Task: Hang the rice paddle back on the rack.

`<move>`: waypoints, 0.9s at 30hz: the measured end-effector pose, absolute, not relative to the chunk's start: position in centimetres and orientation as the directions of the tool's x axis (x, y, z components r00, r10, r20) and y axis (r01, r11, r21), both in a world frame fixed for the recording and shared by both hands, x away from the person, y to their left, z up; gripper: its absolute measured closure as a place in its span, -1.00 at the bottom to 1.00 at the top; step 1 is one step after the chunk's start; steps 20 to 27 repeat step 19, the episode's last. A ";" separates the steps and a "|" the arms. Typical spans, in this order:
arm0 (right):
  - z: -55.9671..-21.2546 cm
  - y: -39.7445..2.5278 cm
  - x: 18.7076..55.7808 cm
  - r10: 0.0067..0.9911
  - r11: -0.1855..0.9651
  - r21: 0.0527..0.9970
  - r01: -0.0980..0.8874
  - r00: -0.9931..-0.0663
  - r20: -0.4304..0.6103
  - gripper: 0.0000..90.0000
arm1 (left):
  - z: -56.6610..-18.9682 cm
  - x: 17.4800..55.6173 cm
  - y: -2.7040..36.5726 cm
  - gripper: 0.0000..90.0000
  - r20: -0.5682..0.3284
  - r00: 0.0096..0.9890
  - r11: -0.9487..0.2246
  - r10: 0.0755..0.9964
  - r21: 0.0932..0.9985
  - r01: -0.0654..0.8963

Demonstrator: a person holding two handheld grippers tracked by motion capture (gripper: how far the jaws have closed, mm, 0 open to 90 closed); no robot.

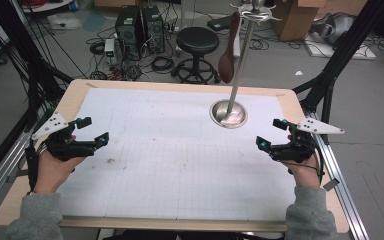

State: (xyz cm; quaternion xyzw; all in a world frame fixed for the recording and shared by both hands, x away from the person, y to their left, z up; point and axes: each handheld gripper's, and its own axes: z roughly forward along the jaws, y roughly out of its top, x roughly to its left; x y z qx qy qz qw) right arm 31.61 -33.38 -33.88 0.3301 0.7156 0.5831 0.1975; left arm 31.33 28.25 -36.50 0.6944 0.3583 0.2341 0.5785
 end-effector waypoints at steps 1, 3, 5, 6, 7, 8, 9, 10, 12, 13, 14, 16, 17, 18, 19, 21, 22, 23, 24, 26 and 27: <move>-33.9 -33.5 31.6 0.706 0.098 0.965 0.242 -0.700 0.104 -0.99 | -36.6 31.2 28.4 -0.81 -0.091 0.631 -0.072 0.770 0.971 0.229; -33.9 -33.9 31.4 0.716 0.085 0.966 0.244 -0.689 0.111 -0.99 | -36.7 31.0 28.5 -0.81 -0.096 0.626 -0.068 0.774 0.970 0.232; -34.1 -34.3 31.4 0.723 0.071 0.969 0.235 -0.682 0.113 -0.99 | -36.8 30.8 28.7 -0.81 -0.102 0.621 -0.060 0.777 0.970 0.234; -34.2 -34.6 31.5 0.730 0.066 0.968 0.242 -0.673 0.119 -0.99 | -36.8 30.8 28.8 -0.81 -0.103 0.618 -0.058 0.780 0.970 0.234; -34.4 -34.8 31.5 0.737 0.065 0.967 0.245 -0.665 0.119 -0.99 | -36.9 30.7 28.9 -0.81 -0.101 0.613 -0.056 0.784 0.971 0.232; -34.5 -35.0 31.5 0.743 0.058 0.967 0.247 -0.658 0.123 -0.99 | -36.9 30.6 29.0 -0.81 -0.101 0.608 -0.056 0.788 0.970 0.235; -34.6 -35.3 31.5 0.748 0.052 0.968 0.247 -0.652 0.127 -0.99 | -36.9 30.5 29.1 -0.81 -0.103 0.603 -0.051 0.791 0.971 0.232; -34.7 -35.5 31.5 0.754 0.046 0.968 0.245 -0.644 0.127 -0.99 | -36.8 30.5 29.2 -0.81 -0.107 0.599 -0.044 0.794 0.972 0.232; -34.9 -35.9 31.5 0.770 0.043 0.969 0.243 -0.626 0.122 -0.99 | -36.8 30.3 29.3 -0.81 -0.111 0.593 -0.033 0.798 0.973 0.227; -35.0 -36.1 31.5 0.776 0.042 0.970 0.241 -0.619 0.121 -0.99 | -36.8 30.2 29.4 -0.81 -0.113 0.590 -0.031 0.799 0.973 0.228; -35.1 -36.2 31.4 0.782 0.039 0.969 0.245 -0.611 0.123 -0.99 | -36.7 30.2 29.4 -0.81 -0.112 0.590 -0.033 0.799 0.973 0.229; -35.2 -36.5 31.4 0.790 0.031 0.970 0.240 -0.600 0.123 -0.99 | -36.8 30.1 29.4 -0.81 -0.115 0.587 -0.030 0.801 0.972 0.231; -35.2 -36.6 31.4 0.792 0.028 0.971 0.239 -0.598 0.124 -0.99 | -36.8 30.0 29.4 -0.81 -0.111 0.587 -0.033 0.802 0.973 0.230; -35.2 -36.6 31.3 0.793 0.026 0.972 0.234 -0.597 0.123 -0.99 | -36.8 30.0 29.4 -0.81 -0.115 0.584 -0.031 0.803 0.972 0.234; -35.1 -36.6 31.3 0.794 0.023 0.973 0.230 -0.596 0.122 -0.99 | -36.8 30.0 29.4 -0.81 -0.117 0.584 -0.031 0.803 0.971 0.237; -35.1 -36.6 31.3 0.794 0.023 0.973 0.230 -0.596 0.122 -0.99 | -36.8 30.0 29.4 -0.81 -0.117 0.584 -0.031 0.803 0.971 0.237; -35.1 -36.6 31.3 0.794 0.023 0.973 0.230 -0.596 0.122 -0.99 | -36.8 30.0 29.4 -0.81 -0.117 0.584 -0.031 0.803 0.971 0.237; -35.1 -36.6 31.3 0.794 0.023 0.973 0.230 -0.596 0.122 -0.99 | -36.8 30.0 29.4 -0.81 -0.117 0.584 -0.031 0.803 0.971 0.237; -35.1 -36.6 31.3 0.794 0.023 0.973 0.230 -0.596 0.122 -0.99 | -36.8 30.0 29.4 -0.81 -0.117 0.584 -0.031 0.803 0.971 0.237; -35.1 -36.6 31.3 0.794 0.023 0.973 0.230 -0.596 0.122 -0.99 | -36.8 30.0 29.4 -0.81 -0.117 0.584 -0.031 0.803 0.971 0.237; -35.1 -36.6 31.3 0.794 0.023 0.973 0.230 -0.596 0.122 -0.99 | -36.8 30.0 29.4 -0.81 -0.117 0.584 -0.031 0.803 0.971 0.237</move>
